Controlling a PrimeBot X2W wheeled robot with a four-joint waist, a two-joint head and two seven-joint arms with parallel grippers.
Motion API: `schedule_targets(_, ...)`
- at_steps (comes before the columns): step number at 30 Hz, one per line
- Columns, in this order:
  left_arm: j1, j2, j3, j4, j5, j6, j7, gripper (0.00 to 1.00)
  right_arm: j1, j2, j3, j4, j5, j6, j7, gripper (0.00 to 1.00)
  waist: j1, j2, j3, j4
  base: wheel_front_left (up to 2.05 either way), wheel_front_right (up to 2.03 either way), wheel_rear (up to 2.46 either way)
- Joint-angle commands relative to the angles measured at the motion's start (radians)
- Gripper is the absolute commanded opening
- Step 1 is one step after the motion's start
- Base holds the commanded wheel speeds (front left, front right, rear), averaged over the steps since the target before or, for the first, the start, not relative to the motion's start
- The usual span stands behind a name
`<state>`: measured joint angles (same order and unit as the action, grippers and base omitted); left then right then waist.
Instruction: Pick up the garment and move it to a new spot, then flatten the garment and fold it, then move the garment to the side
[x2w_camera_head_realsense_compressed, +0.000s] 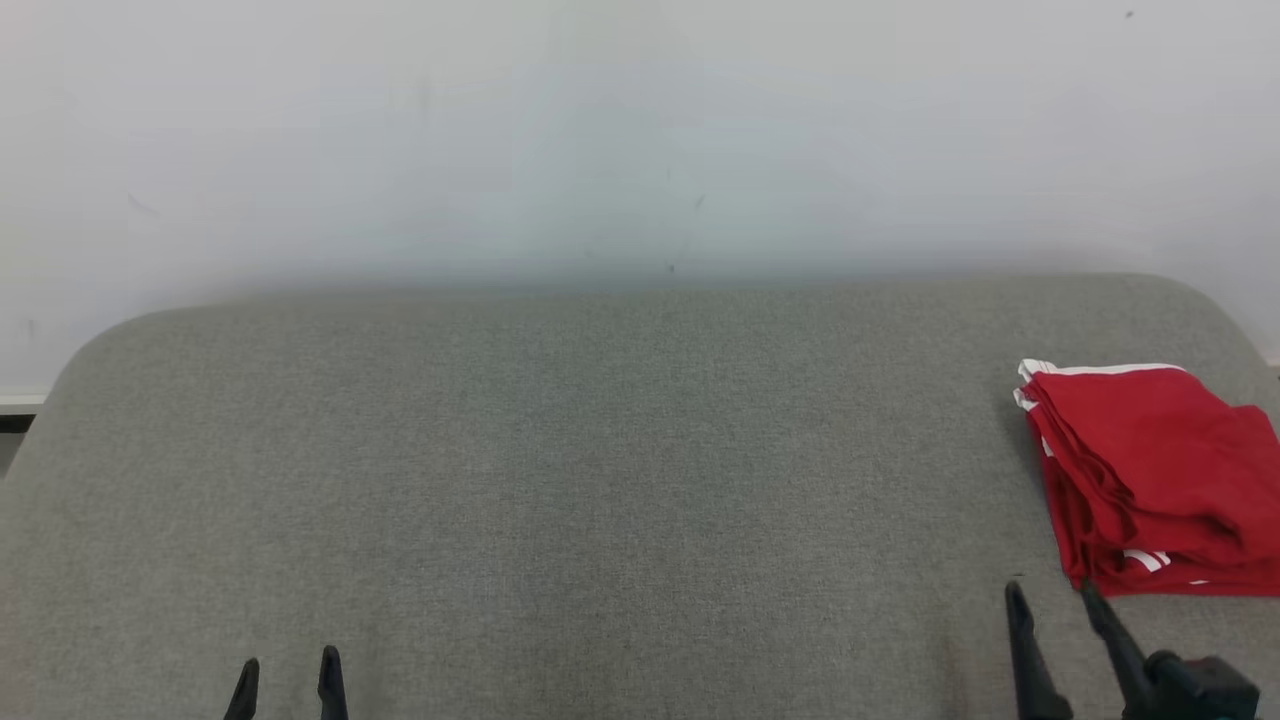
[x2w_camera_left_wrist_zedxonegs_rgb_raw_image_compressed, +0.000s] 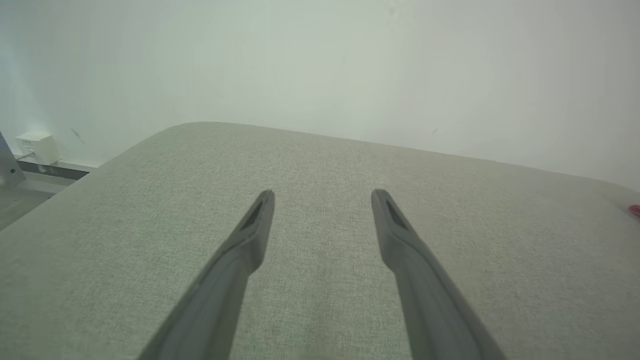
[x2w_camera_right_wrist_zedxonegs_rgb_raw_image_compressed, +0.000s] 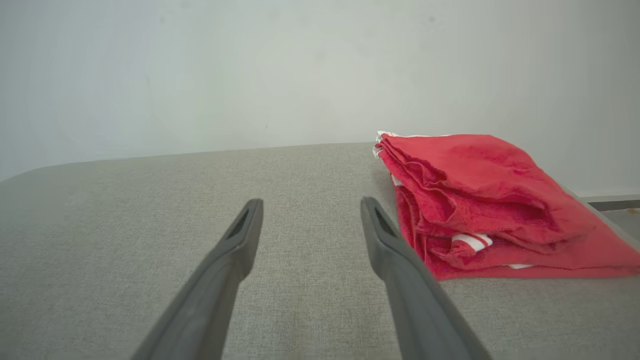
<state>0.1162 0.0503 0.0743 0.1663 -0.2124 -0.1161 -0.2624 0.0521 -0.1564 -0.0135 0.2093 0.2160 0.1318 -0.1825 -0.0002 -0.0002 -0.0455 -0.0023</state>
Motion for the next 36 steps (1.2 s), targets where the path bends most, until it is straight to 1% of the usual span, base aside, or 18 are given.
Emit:
schedule_targets(1, 0.015, 0.000, 0.001, 0.006, 0.010, -0.005, -0.003, 1.00, 0.019, 0.010, 0.003, 0.016, -0.005, -0.003, -0.017, 1.00, 0.0002, 0.0002, -0.014, 0.009, 0.00, 0.00, 0.00)
schedule_targets(5, 0.041, 0.000, 0.004, 0.015, 0.014, -0.007, -0.003, 1.00, 0.037, 0.030, 0.011, 0.049, -0.004, -0.003, -0.033, 1.00, 0.0002, 0.0002, -0.029, 0.012, 0.00, 0.00, 0.00)
schedule_targets(9, 0.056, 0.000, 0.011, 0.022, 0.015, -0.010, -0.003, 1.00, 0.045, 0.035, 0.020, 0.065, 0.006, -0.003, -0.043, 1.00, 0.0002, 0.0002, -0.040, 0.010, 0.00, 0.00, 0.00)
schedule_targets(23, 0.060, 0.000, 0.013, 0.012, 0.003, -0.012, -0.003, 1.00, 0.048, 0.061, 0.012, 0.069, 0.021, -0.003, -0.057, 1.00, 0.0002, 0.0002, -0.035, 0.009, 0.00, 0.00, 0.00)
schedule_targets(36, 0.051, 0.000, 0.012, 0.011, 0.017, -0.013, -0.003, 1.00, 0.036, 0.079, 0.014, 0.081, 0.018, -0.003, -0.063, 1.00, 0.0002, 0.0002, -0.029, 0.014, 0.00, 0.00, 0.00)
